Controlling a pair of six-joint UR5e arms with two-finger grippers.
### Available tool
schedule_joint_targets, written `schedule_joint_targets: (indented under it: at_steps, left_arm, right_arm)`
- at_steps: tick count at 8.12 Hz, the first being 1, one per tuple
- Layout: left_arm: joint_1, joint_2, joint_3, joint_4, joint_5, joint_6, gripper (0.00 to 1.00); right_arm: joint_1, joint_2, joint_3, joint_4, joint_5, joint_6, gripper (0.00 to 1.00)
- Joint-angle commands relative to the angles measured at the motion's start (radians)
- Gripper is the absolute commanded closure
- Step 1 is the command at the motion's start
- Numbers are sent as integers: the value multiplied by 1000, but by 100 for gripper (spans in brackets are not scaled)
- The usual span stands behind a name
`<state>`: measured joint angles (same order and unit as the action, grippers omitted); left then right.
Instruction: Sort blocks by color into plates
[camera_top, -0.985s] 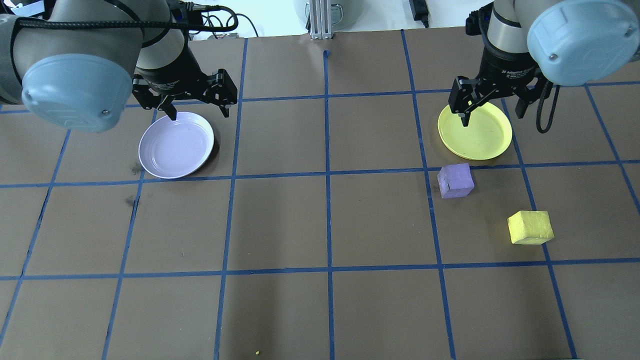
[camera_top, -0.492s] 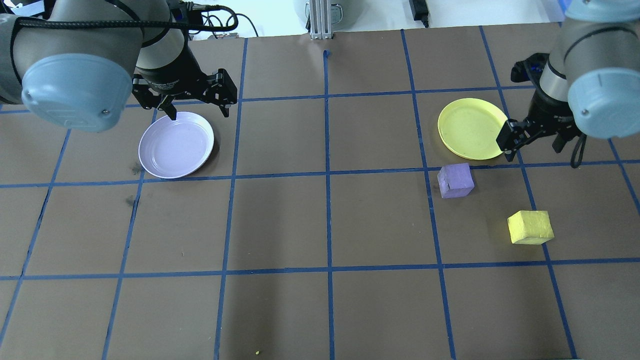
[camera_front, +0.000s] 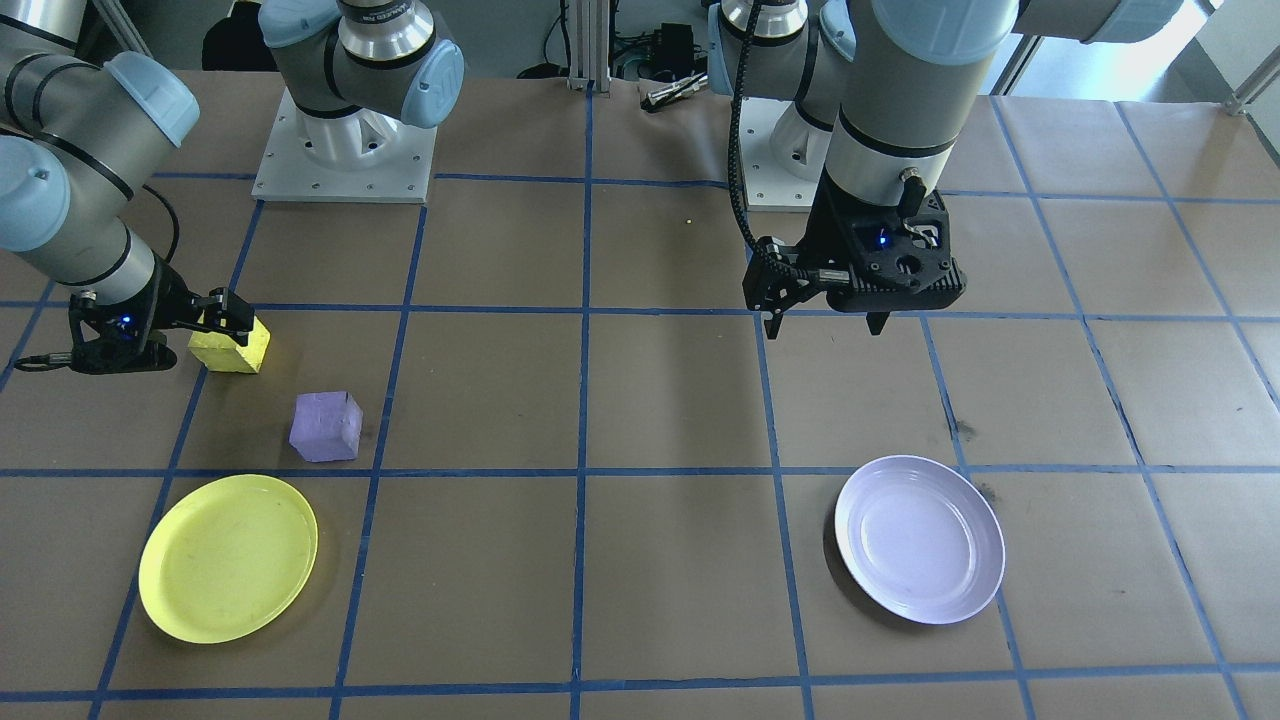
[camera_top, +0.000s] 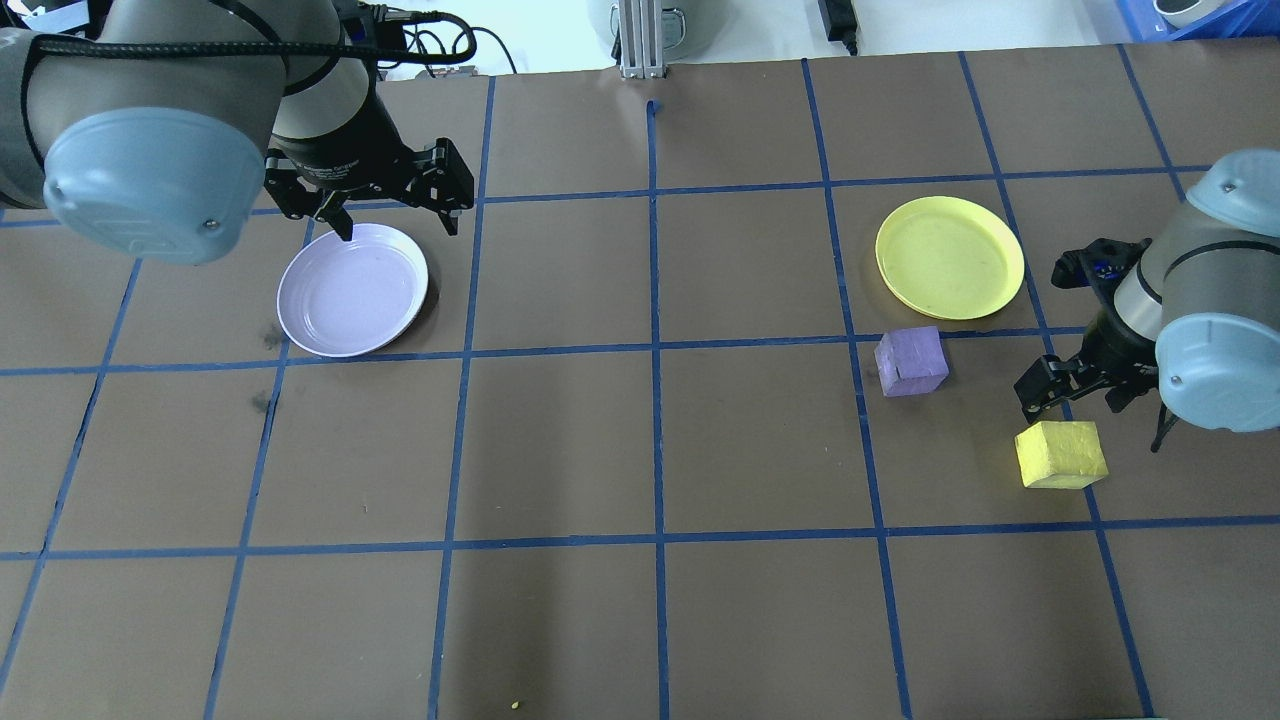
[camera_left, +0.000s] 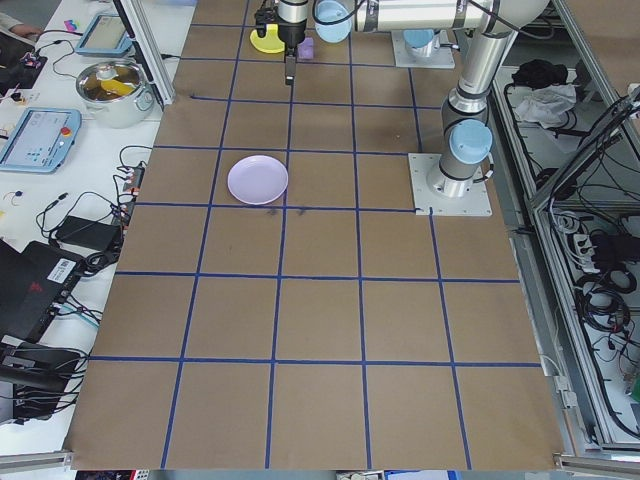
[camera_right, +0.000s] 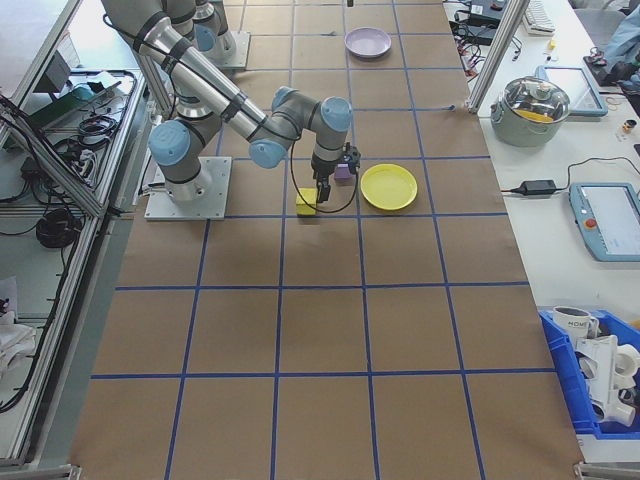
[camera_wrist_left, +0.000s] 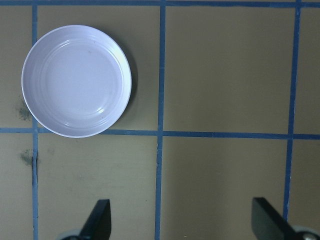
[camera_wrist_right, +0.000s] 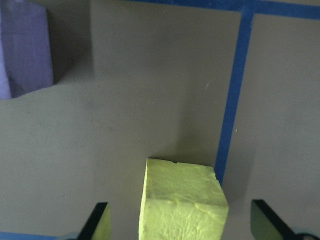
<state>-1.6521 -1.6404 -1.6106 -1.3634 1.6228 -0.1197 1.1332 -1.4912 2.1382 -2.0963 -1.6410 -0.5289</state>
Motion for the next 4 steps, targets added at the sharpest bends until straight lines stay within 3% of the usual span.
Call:
schedule_joint_targets:
  at_steps: [1,3,4]
  left_arm:
    - [2,-2,0,3,-1,0,0]
    - [2,-2,0,1,-1,-2,0]
    - [2,-2,0,1,0,0,0]
  right_arm:
    - [-18,61,45,-34,20,-16,2]
    - [-18,83,49,-86,-54,0,2]
    - [-18,86,51,-87,-54,7,7]
